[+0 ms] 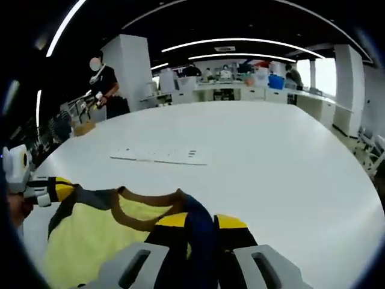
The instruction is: Fold the garment on the visible template until the final outline fits inside the template.
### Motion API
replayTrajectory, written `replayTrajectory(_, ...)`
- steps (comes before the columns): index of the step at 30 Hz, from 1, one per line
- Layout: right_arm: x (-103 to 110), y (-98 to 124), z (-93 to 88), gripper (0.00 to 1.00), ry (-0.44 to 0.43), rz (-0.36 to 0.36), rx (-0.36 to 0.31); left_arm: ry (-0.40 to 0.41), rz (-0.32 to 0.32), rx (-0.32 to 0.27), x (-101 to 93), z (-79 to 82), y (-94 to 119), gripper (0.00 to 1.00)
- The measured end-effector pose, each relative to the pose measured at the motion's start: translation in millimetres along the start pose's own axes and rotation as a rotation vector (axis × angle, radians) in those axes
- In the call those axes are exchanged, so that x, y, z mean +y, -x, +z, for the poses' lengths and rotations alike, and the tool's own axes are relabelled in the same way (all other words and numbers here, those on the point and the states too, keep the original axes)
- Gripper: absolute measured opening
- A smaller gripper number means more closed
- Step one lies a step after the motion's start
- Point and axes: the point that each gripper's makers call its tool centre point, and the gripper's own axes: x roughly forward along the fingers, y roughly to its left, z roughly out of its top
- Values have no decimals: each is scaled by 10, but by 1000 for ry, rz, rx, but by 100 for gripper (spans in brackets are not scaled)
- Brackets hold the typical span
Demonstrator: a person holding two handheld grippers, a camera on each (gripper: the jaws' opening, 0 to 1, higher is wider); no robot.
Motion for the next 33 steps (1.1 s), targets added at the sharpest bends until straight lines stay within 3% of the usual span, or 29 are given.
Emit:
replayTrajectory(7, 258, 187, -24, 49, 1, 88, 13, 45, -66, -42, -52, 87, 233, 30)
replayTrajectory(13, 387, 395, -77, 66, -11, 136, 17, -2, -117, -74, -112, 130, 416, 46)
replayTrajectory(14, 393, 430, -85, 68, -10, 137, 16, 45, -138, -86, -143, 147, 441, 51)
replayTrajectory(21, 491, 725, -233, 79, -19, 185, 42, 3, -220, -127, -248, 156, 731, 66)
replayTrajectory(33, 584, 1237, -592, 81, 54, 249, 80, -17, -299, -116, -440, -26, 1192, 68)
